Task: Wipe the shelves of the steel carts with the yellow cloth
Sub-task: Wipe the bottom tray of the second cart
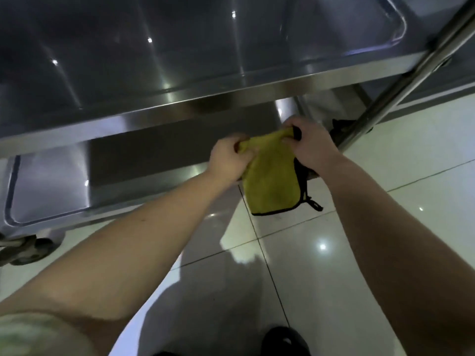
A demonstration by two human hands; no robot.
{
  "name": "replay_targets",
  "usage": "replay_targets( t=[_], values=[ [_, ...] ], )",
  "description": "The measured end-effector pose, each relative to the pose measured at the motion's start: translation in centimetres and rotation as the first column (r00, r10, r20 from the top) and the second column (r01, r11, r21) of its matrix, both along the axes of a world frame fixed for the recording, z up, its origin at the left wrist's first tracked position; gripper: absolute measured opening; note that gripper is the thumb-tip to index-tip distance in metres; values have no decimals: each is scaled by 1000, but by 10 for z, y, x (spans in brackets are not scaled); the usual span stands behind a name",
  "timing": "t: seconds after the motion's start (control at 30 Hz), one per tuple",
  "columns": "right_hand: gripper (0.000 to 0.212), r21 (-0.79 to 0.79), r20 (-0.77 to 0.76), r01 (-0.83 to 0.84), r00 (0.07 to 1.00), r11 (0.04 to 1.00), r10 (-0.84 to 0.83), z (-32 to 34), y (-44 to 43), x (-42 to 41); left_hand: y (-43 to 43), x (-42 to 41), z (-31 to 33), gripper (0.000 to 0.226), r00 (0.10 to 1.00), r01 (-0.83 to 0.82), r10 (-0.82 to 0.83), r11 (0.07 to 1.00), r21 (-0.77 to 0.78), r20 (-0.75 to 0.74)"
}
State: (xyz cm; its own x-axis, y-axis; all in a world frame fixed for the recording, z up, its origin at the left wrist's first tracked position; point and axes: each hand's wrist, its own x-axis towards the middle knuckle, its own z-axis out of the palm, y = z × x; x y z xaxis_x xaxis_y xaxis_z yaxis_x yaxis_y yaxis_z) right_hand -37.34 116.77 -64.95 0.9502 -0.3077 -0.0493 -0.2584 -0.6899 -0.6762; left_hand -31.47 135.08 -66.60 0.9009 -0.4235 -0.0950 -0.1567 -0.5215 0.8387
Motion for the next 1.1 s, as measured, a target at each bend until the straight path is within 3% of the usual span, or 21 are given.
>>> replay_targets(
  t=[0.07, 0.13, 0.23, 0.37, 0.53, 0.73, 0.8, 0.9, 1.0, 1.1],
  values=[
    [39, -182, -71, 109, 990, 977, -124, -27, -9, 26, -20, 20, -29, 37, 998, -67, 67, 994, 92, -1],
    [57, -242, -120, 184, 969, 953, -217, -54, -5, 32, -21, 30, -61, 42, 992, -115, 99, 959, 258, 75],
    [57, -187, -110, 43, 992, 981, -64, -93, 17, 12, 1, 30, -97, 45, 968, -151, 32, 868, 473, 250],
    [49, -412, -185, -140, 980, 900, 68, -128, 31, -8, 34, 35, -119, 51, 898, -131, -167, 783, 608, 407],
    [61, -560, -228, -171, 973, 810, 48, -134, 41, 8, 40, 38, -128, 56, 894, -121, -199, 755, 645, 401],
    [60, -565, -260, -187, 965, 804, 42, -141, 11, 19, 41, 42, -132, 56, 917, -139, -167, 716, 684, 362],
    [59, -564, -313, -154, 949, 812, -38, -140, -26, 29, 40, 42, -130, 57, 919, -139, -166, 712, 689, 357],
    [61, -541, -409, -84, 896, 837, -174, -137, -61, 43, 37, 42, -132, 57, 917, -134, -163, 732, 667, 363],
    [63, -542, -408, 4, 873, 840, -268, -138, -35, 63, 34, 44, -134, 56, 919, -128, -144, 772, 623, 366],
    [66, -490, -401, -81, 905, 868, -142, -136, 37, 89, 36, 45, -129, 59, 925, -129, -88, 842, 524, 369]
  ],
)
